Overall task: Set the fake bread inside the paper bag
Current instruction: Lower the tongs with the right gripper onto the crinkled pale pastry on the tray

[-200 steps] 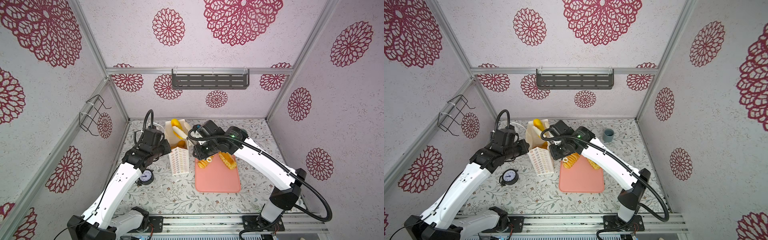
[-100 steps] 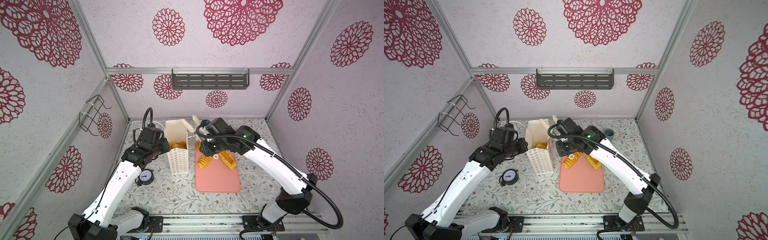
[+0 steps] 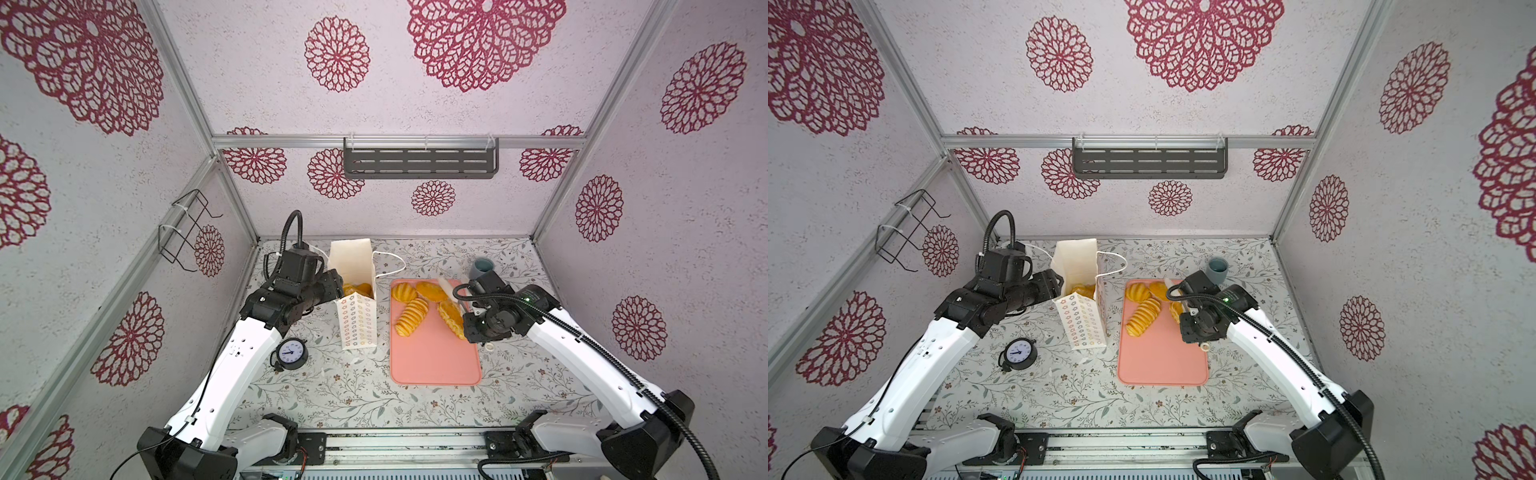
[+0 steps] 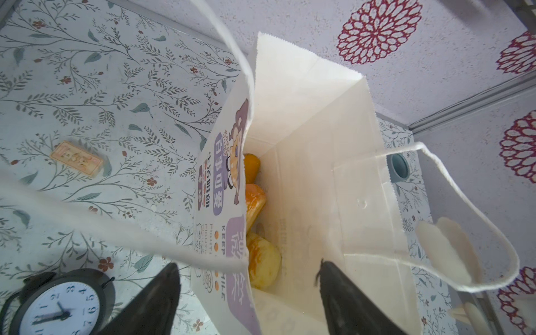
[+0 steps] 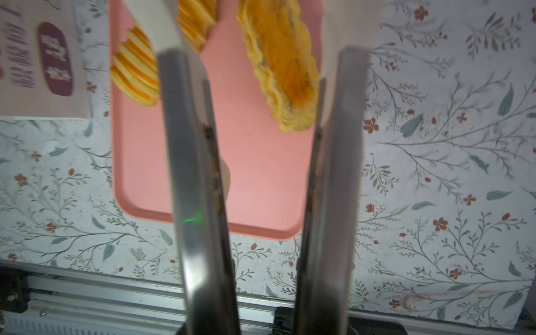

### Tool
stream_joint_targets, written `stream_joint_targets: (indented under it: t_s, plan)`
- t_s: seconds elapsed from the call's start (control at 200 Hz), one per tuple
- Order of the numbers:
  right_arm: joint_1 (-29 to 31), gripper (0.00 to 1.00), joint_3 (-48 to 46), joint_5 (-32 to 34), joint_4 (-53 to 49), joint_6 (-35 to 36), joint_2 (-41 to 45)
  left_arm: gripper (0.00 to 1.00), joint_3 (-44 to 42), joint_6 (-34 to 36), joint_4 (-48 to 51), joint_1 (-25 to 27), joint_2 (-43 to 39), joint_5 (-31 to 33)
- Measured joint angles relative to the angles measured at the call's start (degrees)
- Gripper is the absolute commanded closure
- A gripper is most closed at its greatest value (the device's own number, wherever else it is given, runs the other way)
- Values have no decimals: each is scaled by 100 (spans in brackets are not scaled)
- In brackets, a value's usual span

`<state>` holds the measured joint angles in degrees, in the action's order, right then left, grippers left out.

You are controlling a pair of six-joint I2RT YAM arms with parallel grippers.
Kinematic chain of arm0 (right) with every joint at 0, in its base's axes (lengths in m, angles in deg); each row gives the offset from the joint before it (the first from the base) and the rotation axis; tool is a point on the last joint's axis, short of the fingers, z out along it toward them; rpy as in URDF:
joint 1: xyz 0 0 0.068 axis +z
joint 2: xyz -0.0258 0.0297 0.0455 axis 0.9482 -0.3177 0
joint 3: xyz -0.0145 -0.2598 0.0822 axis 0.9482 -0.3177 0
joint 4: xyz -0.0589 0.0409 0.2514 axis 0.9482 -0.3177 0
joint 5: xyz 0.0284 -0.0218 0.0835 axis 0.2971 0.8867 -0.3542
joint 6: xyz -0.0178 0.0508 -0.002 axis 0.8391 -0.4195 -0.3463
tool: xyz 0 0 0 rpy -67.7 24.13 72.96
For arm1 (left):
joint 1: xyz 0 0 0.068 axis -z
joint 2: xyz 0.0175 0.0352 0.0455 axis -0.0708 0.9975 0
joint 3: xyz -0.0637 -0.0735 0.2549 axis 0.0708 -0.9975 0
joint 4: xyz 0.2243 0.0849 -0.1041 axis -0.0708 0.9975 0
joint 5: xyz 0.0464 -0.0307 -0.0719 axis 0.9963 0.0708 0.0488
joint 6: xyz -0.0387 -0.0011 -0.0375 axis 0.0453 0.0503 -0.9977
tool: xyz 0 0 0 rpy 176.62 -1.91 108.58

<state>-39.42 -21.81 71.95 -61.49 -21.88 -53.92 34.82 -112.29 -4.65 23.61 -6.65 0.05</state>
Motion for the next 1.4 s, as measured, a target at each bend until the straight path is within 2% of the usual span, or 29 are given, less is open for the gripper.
stream_joint_targets:
  t_s: [0.055,0.435,0.896,1.396]
  plan:
    - [-116,63,-179,-20,87,2,-20,0,-55,-28,-42,0,-31,-52]
    - [-619,58,-1082,-420,914,9,-293,3,-446,-105,-129,0,-625,-238]
    - [-866,50,-1123,-774,1003,214,-619,3,-750,-149,-345,0,-730,-361]
    - [-844,50,-1123,-870,793,413,-1023,3,-881,-234,-579,0,-791,-382]
